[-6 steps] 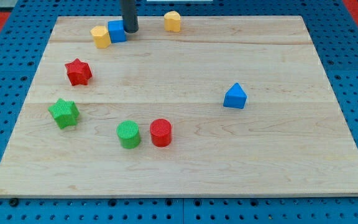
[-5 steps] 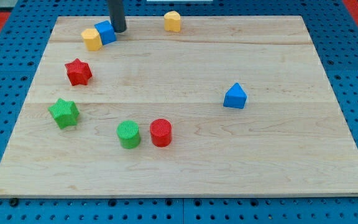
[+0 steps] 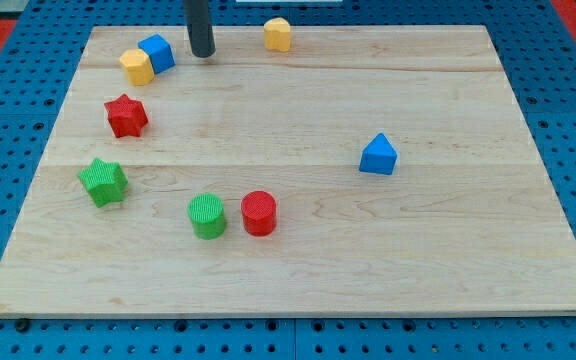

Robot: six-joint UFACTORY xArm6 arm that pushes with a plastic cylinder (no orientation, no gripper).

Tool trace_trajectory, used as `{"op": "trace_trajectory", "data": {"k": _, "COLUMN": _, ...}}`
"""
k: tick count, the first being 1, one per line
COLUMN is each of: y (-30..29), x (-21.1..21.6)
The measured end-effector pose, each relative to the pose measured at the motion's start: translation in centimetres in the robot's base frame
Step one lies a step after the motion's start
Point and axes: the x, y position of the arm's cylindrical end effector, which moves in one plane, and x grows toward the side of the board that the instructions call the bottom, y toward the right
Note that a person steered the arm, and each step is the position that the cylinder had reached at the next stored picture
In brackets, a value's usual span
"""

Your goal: Push the blue cube to the top side of the yellow hexagon

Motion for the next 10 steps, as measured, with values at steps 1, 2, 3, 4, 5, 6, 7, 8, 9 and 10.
{"op": "trace_trajectory", "data": {"k": 1, "y": -1.5, "x": 0.3}}
{"op": "trace_trajectory", "data": {"k": 2, "y": -3.9, "x": 0.2}}
{"op": "trace_trajectory", "data": {"k": 3, "y": -5.4, "x": 0.2}}
{"op": "trace_trajectory", "data": {"k": 4, "y": -5.6, "x": -0.3}}
{"op": "trace_trajectory", "data": {"k": 5, "y": -5.6, "x": -1.3}}
{"op": "trace_trajectory", "data": {"k": 6, "y": -5.6, "x": -1.9}}
{"op": "trace_trajectory", "data": {"k": 7, "y": -5.6, "x": -1.9}}
{"op": "trace_trajectory", "data": {"k": 8, "y": -5.6, "x": -1.9}}
{"op": "trace_trajectory", "data": {"k": 9, "y": -5.6, "x": -2.0}}
{"op": "trace_trajectory", "data": {"k": 10, "y": -5.7, "x": -2.7}}
